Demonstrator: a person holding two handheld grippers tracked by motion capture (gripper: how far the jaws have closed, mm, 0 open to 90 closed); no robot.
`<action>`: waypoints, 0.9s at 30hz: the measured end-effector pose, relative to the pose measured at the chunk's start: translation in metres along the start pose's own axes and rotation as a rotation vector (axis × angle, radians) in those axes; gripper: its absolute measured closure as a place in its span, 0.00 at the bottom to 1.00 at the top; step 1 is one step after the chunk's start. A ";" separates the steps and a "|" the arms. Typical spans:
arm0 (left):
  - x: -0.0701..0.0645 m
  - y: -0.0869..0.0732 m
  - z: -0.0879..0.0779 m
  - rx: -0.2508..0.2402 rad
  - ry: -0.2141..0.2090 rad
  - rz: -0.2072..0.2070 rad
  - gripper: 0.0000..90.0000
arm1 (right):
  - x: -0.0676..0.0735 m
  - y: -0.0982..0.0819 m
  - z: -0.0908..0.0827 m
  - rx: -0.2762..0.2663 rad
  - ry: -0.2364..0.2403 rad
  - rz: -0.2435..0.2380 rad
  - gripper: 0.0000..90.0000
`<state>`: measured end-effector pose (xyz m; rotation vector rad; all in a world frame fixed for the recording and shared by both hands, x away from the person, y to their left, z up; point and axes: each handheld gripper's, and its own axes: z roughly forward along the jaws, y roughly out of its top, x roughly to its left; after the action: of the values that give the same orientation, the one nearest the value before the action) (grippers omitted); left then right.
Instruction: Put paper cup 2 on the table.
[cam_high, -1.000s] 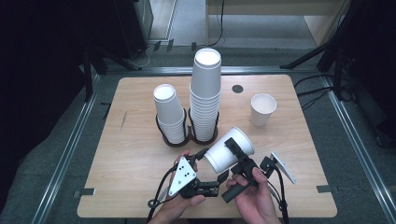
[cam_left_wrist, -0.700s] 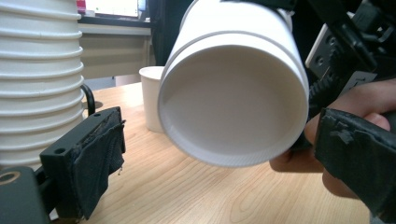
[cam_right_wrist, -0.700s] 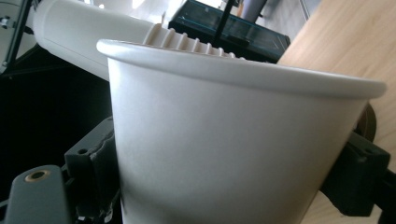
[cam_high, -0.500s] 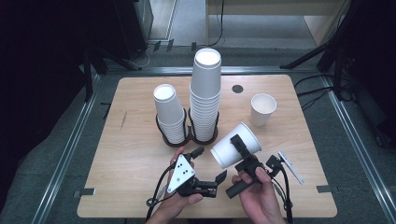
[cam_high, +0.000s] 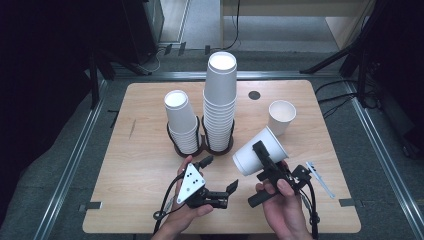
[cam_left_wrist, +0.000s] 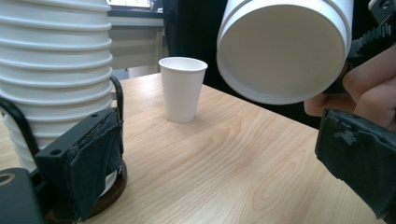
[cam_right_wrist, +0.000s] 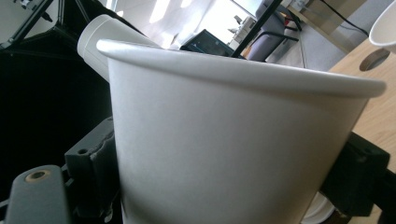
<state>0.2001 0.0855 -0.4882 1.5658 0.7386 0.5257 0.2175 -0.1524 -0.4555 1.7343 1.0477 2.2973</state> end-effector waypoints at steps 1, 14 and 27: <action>0.001 0.000 -0.001 0.001 0.003 0.002 0.01 | -0.001 0.001 0.001 -0.009 -0.003 -0.020 0.15; 0.011 0.000 -0.008 0.016 0.053 -0.005 0.01 | -0.001 0.001 0.005 -0.050 -0.003 -0.176 0.15; 0.019 -0.001 -0.009 0.036 0.075 -0.019 0.01 | -0.001 -0.008 0.007 -0.086 -0.030 -0.512 0.15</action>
<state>0.2068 0.1050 -0.4898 1.5777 0.8238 0.5624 0.2214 -0.1429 -0.4600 1.2743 1.1961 1.9542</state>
